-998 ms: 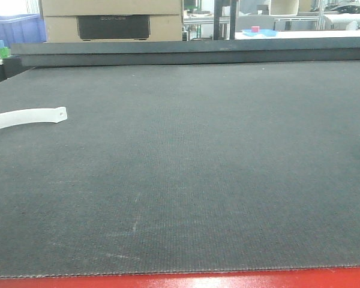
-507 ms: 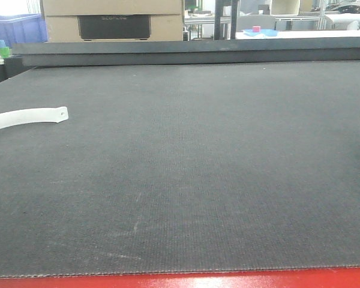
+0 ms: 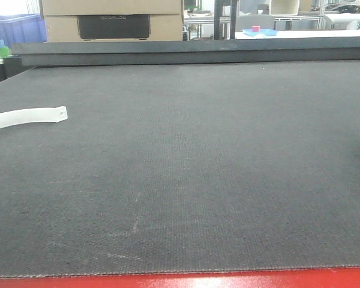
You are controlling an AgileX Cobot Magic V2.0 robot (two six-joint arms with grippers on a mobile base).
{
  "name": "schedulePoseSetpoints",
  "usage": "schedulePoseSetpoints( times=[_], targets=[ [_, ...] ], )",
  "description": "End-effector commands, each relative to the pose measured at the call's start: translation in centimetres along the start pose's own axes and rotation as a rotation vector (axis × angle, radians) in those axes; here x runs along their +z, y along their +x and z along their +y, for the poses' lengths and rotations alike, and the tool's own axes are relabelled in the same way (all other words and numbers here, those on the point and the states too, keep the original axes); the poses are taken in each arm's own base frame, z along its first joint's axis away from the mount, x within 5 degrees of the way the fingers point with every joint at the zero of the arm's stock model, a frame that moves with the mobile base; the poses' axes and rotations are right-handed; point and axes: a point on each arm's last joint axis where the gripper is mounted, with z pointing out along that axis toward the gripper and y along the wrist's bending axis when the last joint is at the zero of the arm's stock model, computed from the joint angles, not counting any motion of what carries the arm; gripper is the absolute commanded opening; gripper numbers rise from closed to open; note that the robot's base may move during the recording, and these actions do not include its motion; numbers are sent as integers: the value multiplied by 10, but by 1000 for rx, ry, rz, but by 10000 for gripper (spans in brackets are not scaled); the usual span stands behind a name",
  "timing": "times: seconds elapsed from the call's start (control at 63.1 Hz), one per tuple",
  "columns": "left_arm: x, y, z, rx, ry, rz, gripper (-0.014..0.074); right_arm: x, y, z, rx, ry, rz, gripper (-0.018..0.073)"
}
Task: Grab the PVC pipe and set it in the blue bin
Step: 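Lower both open grippers around the edges of the white arcs, then close each gripper on the rim of its white arc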
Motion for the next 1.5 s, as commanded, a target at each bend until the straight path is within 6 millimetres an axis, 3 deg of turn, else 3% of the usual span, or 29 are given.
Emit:
schedulePoseSetpoints(
  times=[0.0,0.143,0.38,0.459,0.808,1.489],
  targets=[
    [1,-6,0,64,1,-39,-111,17,0,-1,5,3,27,-162],
    [8,2,0,97,2,24,-111,50,10,-4,14,9,140,-99],
    [16,8,1,96,-4,69,-111,89,25,-8,24,16,272,288],
    [19,11,2,96,-4,95,-104,100,29,-9,27,15,313,343],
    [38,26,2,95,-2,190,200,137,47,-11,35,16,448,307],
    [78,23,2,93,1,227,214,175,74,-13,5,23,550,279]
  ],
)
